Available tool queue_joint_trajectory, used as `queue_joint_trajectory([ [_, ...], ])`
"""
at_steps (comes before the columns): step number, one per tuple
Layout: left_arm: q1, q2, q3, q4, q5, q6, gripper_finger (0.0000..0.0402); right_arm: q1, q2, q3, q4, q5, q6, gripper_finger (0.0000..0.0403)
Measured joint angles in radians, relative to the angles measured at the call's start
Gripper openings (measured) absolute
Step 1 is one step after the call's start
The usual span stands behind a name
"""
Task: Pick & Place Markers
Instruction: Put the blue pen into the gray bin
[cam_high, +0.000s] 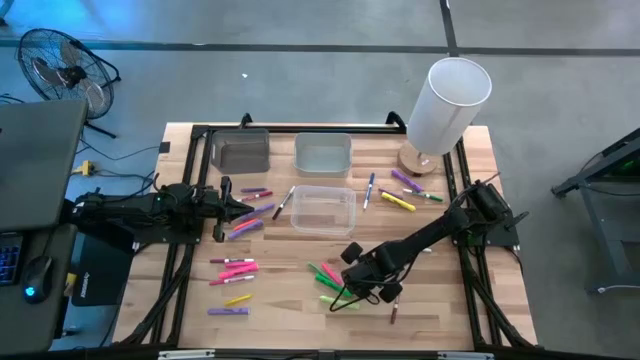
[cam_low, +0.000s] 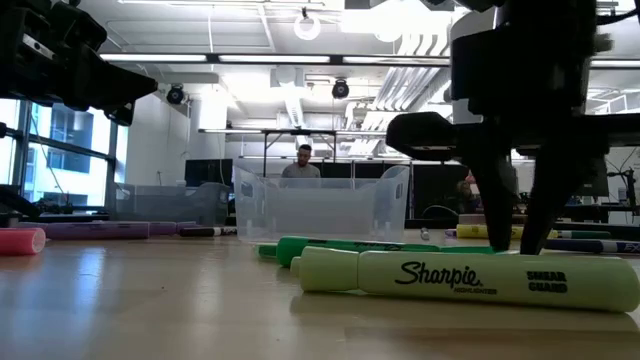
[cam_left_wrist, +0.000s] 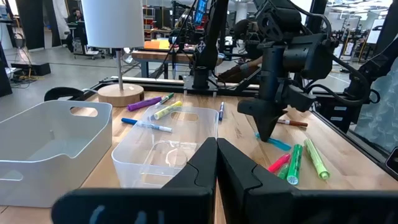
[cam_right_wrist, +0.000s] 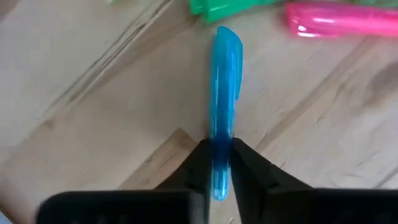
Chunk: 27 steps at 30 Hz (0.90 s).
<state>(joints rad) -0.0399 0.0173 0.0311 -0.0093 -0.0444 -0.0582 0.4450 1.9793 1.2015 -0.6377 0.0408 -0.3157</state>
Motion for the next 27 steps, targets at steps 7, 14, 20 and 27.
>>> queue_joint_trajectory([
  [7,0.0,0.0,0.0,0.0,0.0,0.0,0.0003,-0.006,-0.046,-0.006,-0.015,-0.022,0.25,0.0031],
  [14,0.0,0.0,0.0,0.0,0.001,0.0,0.0003,-0.017,-0.224,-0.008,-0.112,-0.01,0.467,0.0019],
  [20,0.0,0.0,0.0,0.0,0.001,0.0,0.0003,-0.041,-0.413,-0.008,-0.128,0.182,0.6,0.0019],
  [27,0.0,0.0,0.0,0.0,0.001,0.0,0.0003,-0.171,-0.595,-0.008,-0.056,0.407,0.596,0.002],
])
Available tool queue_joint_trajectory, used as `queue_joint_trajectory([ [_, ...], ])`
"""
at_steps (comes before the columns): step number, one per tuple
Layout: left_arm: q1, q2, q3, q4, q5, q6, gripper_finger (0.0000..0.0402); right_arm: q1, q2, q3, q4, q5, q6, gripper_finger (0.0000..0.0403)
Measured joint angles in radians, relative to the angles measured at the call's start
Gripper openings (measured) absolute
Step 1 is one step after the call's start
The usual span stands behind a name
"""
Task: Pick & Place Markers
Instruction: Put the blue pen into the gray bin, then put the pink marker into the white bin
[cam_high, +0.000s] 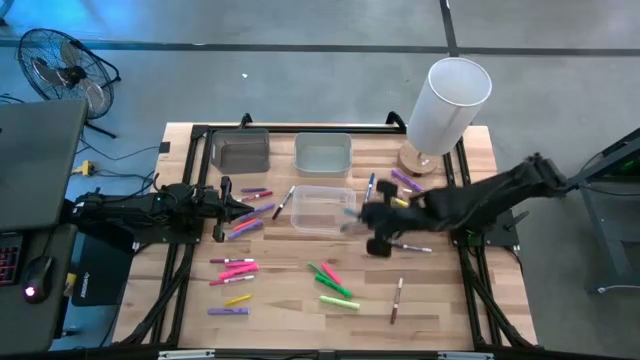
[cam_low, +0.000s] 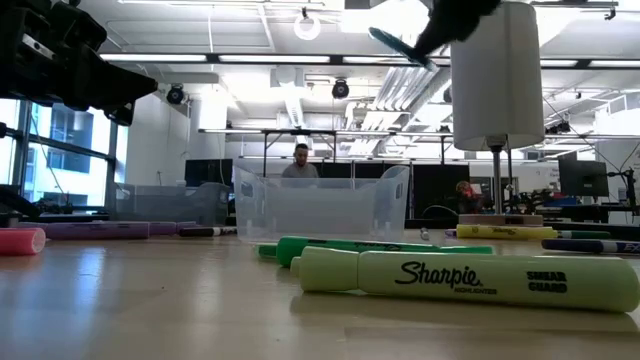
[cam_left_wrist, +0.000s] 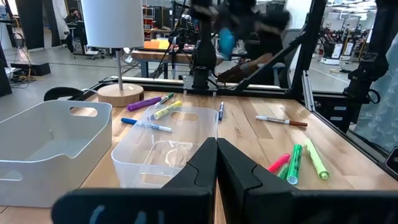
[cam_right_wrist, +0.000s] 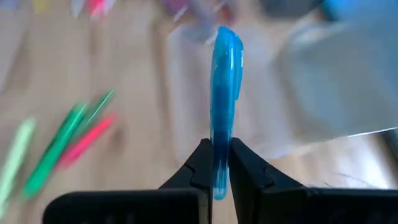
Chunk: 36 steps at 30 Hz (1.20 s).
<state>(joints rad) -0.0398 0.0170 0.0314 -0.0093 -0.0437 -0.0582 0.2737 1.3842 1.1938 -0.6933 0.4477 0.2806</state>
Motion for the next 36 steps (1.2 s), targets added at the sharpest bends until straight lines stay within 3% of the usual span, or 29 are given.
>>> queue_joint_trajectory([
  [5,0.0,0.0,0.0,0.0,0.0,0.0,0.0003,-0.171,-0.022,0.0,0.231,-0.022,-0.179,0.0019],
  [10,0.0,0.0,0.0,0.0,0.0,0.0,0.0003,-0.336,0.082,0.06,0.394,-0.106,-0.386,0.0019],
  [16,0.0,0.0,0.0,0.0,0.0,0.0,0.0003,-0.49,0.329,0.25,0.355,-0.193,-0.477,0.0019],
  [25,0.0,0.0,0.0,0.0,0.0,0.0,0.0003,-0.619,0.621,0.457,0.17,-0.182,-0.507,0.0054],
  [30,0.0,0.0,0.0,0.0,0.0,0.0,0.0003,-0.643,0.661,0.47,0.102,-0.179,-0.504,0.0063],
  [36,0.0,0.0,0.0,0.0,0.0,0.0,0.0003,-0.64,0.63,0.471,0.077,-0.102,-0.459,0.0065],
])
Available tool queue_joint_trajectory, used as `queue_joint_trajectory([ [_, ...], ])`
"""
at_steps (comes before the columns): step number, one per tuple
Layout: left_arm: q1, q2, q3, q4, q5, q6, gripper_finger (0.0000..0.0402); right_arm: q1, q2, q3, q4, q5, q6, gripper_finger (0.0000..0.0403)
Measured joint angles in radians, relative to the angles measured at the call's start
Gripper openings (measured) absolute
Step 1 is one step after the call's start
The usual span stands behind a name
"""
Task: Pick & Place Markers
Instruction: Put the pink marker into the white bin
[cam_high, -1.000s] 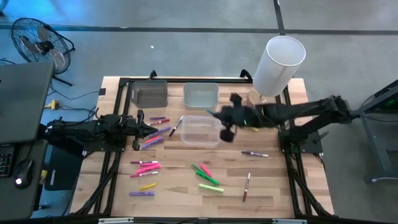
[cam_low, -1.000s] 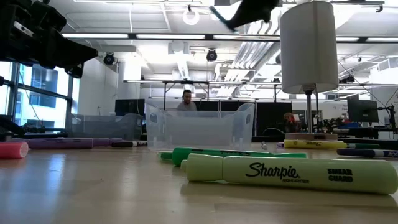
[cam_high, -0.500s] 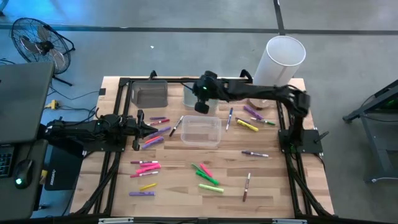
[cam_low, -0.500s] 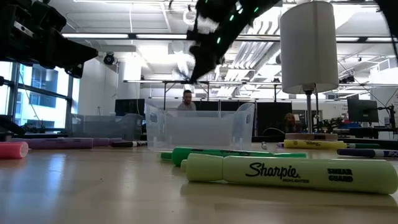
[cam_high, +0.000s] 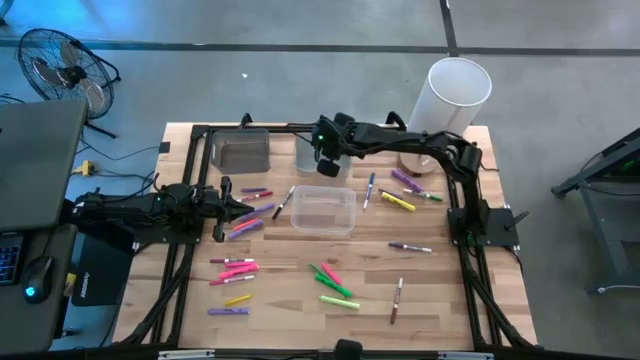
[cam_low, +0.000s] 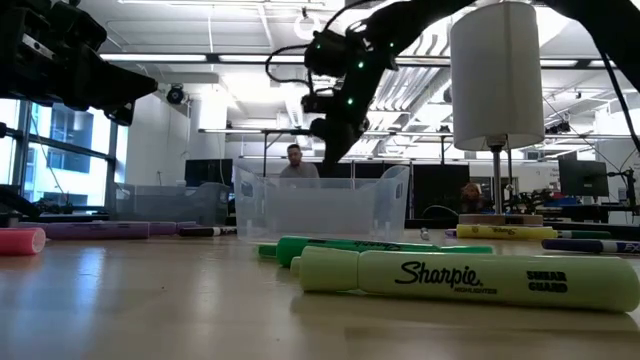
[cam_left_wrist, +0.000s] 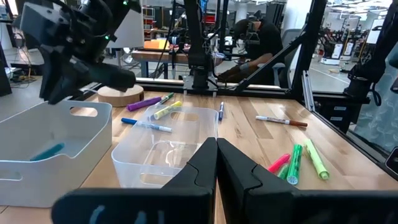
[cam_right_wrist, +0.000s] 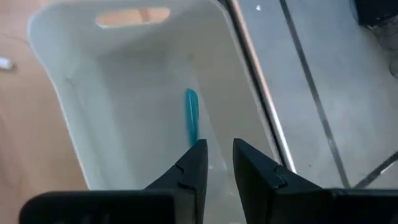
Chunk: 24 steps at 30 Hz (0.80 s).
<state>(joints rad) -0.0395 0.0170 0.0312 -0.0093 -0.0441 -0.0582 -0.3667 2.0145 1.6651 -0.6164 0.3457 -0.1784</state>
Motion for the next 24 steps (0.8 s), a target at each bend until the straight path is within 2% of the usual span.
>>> queue_joint_trajectory([
  [4,0.0,0.0,0.0,0.001,-0.001,0.0,0.0003,0.017,-0.086,0.0,-0.072,-0.047,0.065,0.0065],
  [10,0.0,0.0,0.0,0.004,-0.001,0.0,0.0003,0.067,-0.243,0.0,-0.253,-0.151,0.309,0.0056],
  [14,0.0,0.0,0.0,0.007,-0.018,-0.002,0.0003,0.137,-0.353,-0.036,-0.374,-0.196,0.455,0.0032],
  [17,0.0,0.0,0.0,0.007,-0.02,-0.024,0.0002,0.235,-0.459,-0.144,-0.353,-0.171,0.566,0.0007],
  [20,0.0,0.009,0.008,-0.007,-0.022,-0.053,0.0001,0.358,-0.576,-0.3,-0.285,-0.099,0.742,0.0007],
  [24,0.0,0.093,0.061,-0.036,-0.023,-0.065,0.0001,0.543,-0.688,-0.489,-0.221,-0.008,0.969,0.0002],
])
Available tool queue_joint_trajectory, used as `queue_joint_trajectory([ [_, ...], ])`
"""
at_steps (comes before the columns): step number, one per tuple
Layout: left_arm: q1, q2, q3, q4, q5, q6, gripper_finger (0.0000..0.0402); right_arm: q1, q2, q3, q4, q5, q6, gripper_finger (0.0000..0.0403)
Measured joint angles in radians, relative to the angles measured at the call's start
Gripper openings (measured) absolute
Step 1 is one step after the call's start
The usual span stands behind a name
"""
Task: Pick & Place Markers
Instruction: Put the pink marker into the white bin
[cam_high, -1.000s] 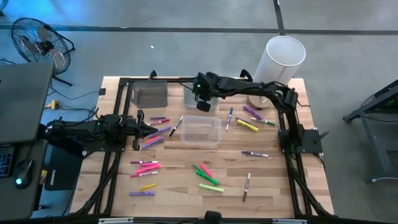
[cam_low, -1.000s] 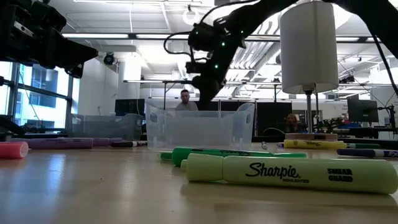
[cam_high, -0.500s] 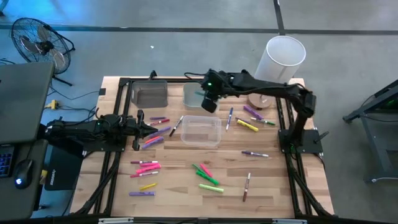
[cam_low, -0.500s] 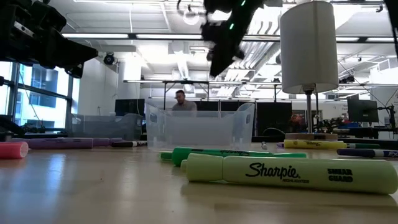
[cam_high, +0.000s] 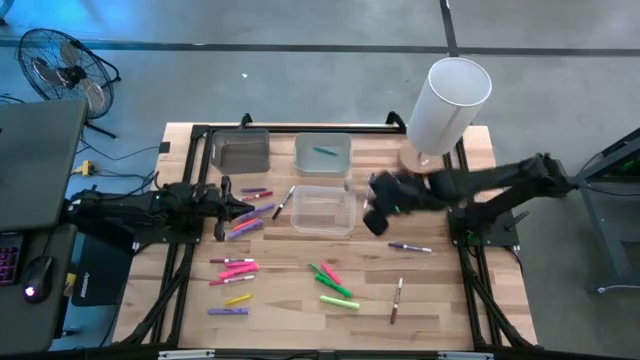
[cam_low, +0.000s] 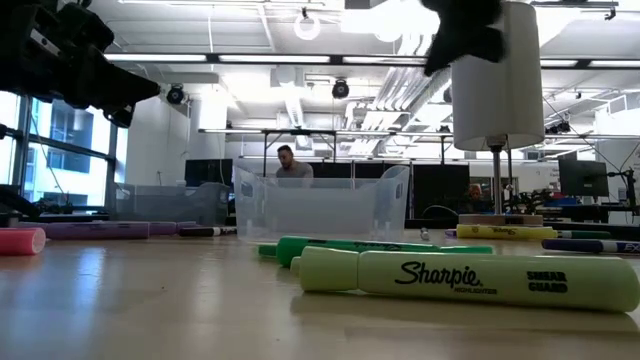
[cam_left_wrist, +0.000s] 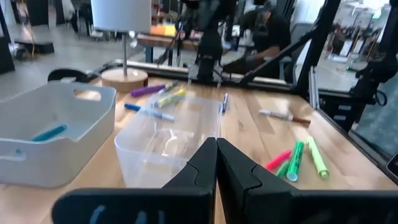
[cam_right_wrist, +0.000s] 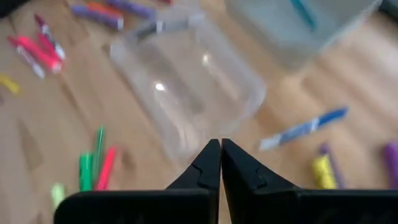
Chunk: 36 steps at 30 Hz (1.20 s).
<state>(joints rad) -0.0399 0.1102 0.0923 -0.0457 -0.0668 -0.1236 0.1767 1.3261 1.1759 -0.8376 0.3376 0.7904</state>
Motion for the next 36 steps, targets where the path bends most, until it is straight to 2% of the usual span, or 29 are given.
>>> queue_joint_trajectory([
  [4,0.0,0.161,0.094,-0.023,-0.024,-0.016,0.0,0.152,-0.051,-0.129,0.003,0.071,0.217,0.0003],
  [8,0.0,0.38,0.223,-0.051,-0.059,-0.025,0.0,0.235,-0.06,-0.202,0.001,0.115,0.322,0.0002],
  [12,0.0,0.611,0.393,-0.168,-0.072,-0.157,0.0,0.259,-0.059,-0.243,-0.004,0.107,0.328,0.0001],
  [15,0.0,0.775,0.547,-0.332,-0.066,-0.287,0.0,0.258,-0.059,-0.264,-0.012,0.094,0.299,0.0002],
  [18,-0.014,0.914,0.686,-0.527,-0.011,-0.397,0.0,0.258,-0.059,-0.276,-0.014,0.07,0.253,0.0001],
  [22,-0.124,1.044,0.83,-0.671,-0.003,-0.496,0.0,0.258,-0.059,-0.277,-0.041,0.054,0.206,0.0001],
  [27,-0.342,1.132,0.907,-0.731,-0.097,-0.697,0.0,0.258,-0.059,-0.277,-0.045,0.029,0.143,0.0002],
  [32,-0.549,1.162,0.91,-0.758,-0.184,-1.005,0.0,0.264,-0.059,-0.277,-0.043,0.024,0.091,0.0001],
  [36,-0.652,1.191,0.91,-0.813,-0.212,-1.287,0.0,0.265,-0.059,-0.276,-0.039,0.061,0.039,0.0002],
])
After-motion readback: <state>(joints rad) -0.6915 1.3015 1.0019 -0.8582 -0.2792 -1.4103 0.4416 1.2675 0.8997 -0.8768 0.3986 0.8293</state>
